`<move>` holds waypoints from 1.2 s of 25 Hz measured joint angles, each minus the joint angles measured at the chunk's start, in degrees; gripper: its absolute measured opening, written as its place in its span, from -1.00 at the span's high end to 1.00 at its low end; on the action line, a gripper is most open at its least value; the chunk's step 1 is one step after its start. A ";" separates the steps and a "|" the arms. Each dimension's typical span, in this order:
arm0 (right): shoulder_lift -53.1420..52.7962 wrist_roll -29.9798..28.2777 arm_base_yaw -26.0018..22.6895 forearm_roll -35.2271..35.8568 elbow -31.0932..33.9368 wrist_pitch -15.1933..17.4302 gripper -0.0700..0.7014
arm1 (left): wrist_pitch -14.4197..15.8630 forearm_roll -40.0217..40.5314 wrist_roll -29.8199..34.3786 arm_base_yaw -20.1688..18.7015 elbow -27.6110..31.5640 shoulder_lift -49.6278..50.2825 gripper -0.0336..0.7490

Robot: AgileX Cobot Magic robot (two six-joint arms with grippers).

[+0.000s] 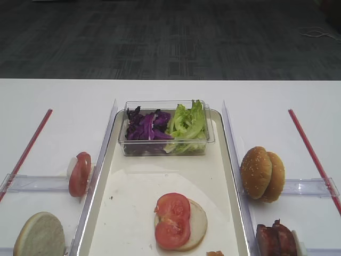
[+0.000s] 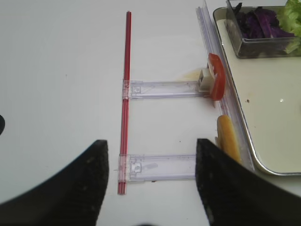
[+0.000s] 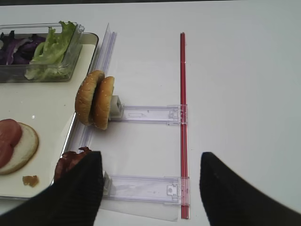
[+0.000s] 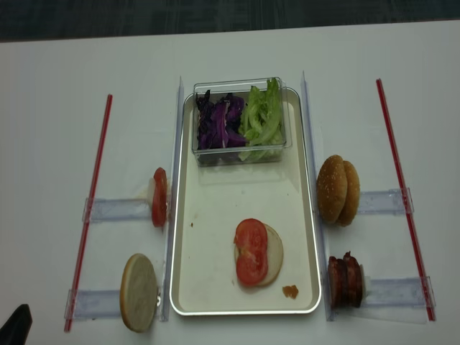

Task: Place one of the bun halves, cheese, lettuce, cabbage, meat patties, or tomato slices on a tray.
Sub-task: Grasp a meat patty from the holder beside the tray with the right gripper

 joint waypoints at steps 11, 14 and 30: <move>0.00 0.11 0.00 0.00 0.00 0.00 -0.36 | 0.00 0.00 0.00 0.00 0.00 0.00 -0.16; 0.00 0.11 0.00 0.00 0.00 0.00 -0.36 | 0.00 0.00 0.00 0.00 0.00 0.00 -0.16; 0.00 0.11 0.00 0.00 0.00 0.00 -0.36 | 0.00 0.00 0.00 0.00 0.00 0.00 -0.16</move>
